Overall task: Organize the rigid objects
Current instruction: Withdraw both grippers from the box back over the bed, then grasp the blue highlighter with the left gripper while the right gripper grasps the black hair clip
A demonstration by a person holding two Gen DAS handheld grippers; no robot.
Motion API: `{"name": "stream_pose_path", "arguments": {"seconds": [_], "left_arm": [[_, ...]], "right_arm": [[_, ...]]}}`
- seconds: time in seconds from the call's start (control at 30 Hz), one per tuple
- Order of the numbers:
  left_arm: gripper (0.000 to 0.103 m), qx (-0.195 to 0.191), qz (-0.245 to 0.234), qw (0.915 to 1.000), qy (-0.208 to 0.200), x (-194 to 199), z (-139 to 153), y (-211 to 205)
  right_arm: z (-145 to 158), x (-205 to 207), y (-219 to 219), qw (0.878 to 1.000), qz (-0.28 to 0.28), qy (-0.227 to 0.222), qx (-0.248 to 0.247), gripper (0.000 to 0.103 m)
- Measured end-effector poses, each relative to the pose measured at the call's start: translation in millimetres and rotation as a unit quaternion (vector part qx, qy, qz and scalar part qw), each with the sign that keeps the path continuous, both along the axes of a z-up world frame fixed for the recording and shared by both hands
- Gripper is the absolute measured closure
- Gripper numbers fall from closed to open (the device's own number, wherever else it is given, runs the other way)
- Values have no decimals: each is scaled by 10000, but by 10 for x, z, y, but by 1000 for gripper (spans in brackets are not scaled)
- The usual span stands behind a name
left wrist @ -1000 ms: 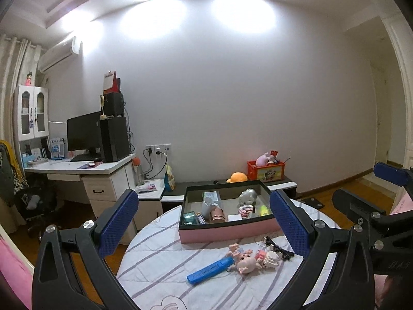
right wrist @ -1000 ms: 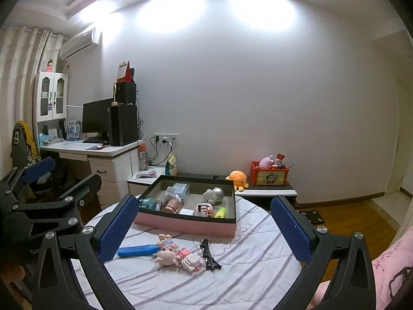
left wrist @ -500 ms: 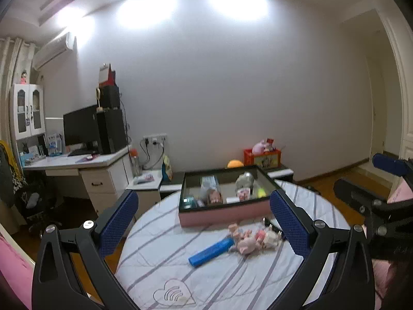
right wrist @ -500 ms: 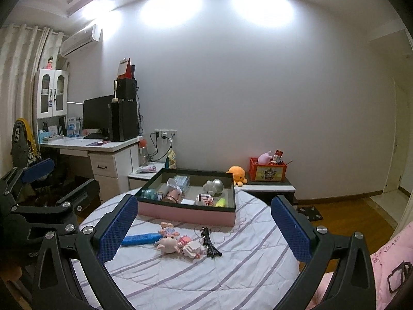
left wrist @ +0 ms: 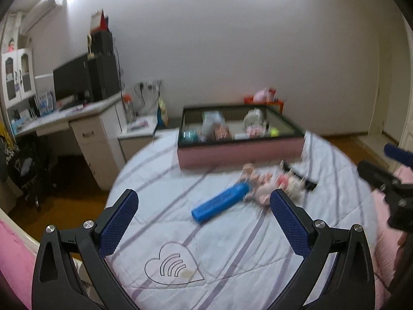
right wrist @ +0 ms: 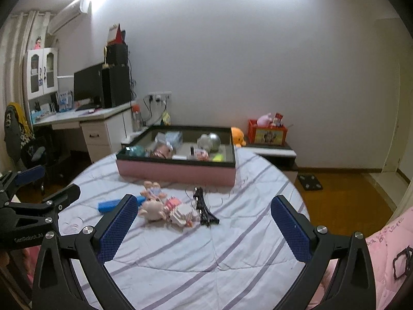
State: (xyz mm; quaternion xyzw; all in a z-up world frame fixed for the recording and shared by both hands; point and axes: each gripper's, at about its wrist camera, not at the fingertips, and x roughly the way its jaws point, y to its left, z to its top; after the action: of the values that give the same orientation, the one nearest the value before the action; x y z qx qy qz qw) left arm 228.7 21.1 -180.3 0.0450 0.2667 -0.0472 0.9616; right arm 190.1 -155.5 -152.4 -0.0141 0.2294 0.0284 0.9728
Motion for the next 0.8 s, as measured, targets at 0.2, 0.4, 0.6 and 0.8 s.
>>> {"name": "stream_pose_path", "arguments": {"seconds": [0.2,0.4,0.6,0.8], "left_arm": [[0,238,-108,9972,706,376,-374,-11],[0,419,-268,9916,1194,819,-607,-37],[4,719,-440,9831,1624,1139,-761,-185],[45,370,-882,9799,1749,1229,-750,-247]], "right_arm": [[-285,281,-77,9988,-79,478,-5,0],[-554,581,-202,9952,-234,953,-39,0],[-698,827,-318,9903,-479,1287,-234,0],[-811,1090,-339,9839,-377,1704,-382,0]]}}
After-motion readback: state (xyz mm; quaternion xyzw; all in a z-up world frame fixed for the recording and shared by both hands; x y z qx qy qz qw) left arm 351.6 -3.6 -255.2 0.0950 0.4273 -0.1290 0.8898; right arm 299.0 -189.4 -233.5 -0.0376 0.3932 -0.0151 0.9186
